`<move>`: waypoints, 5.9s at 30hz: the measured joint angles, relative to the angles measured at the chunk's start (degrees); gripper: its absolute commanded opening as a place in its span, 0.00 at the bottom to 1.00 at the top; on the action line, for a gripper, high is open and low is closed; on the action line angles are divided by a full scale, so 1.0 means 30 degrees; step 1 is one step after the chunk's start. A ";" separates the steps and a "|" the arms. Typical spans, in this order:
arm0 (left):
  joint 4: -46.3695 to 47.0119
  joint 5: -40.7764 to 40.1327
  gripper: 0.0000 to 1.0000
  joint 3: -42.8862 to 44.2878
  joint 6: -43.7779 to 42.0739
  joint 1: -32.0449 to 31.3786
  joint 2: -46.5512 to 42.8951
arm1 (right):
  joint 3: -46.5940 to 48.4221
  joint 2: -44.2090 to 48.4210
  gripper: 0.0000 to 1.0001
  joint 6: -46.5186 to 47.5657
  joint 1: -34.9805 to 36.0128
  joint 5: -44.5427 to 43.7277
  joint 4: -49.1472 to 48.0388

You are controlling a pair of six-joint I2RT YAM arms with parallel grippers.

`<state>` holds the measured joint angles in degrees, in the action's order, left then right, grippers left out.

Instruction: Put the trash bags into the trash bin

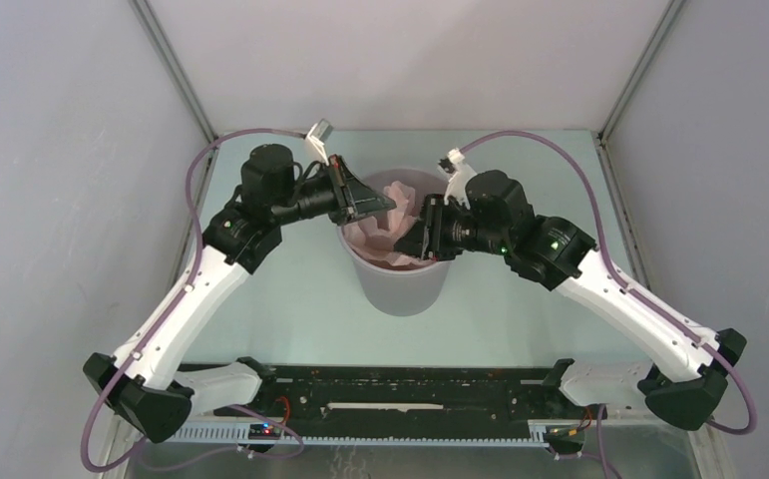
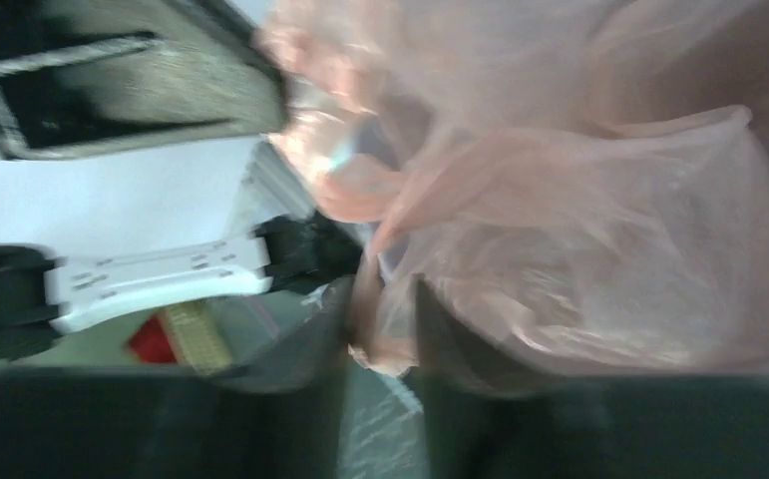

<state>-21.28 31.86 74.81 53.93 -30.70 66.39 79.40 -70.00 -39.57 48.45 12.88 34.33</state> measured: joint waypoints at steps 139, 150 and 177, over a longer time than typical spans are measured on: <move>-0.8837 -0.8874 0.87 -0.4073 -0.4539 0.2922 -0.9573 | -0.2535 0.9872 0.83 0.8852 -0.3096 -0.2455 0.6572; -0.5945 -0.9595 0.89 -0.1814 -0.7140 0.4255 -0.3942 | 0.1027 0.3002 0.66 1.1992 0.1639 -0.8823 0.7424; -0.7176 -0.8488 0.96 -0.0903 -0.9763 0.5705 -0.3366 | 0.1486 0.2412 0.64 1.2480 0.2142 -0.9092 0.8233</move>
<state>-42.81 6.39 72.10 24.64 -13.58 56.29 83.85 -62.76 -2.13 54.87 -14.39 59.02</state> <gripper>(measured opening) 0.932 0.592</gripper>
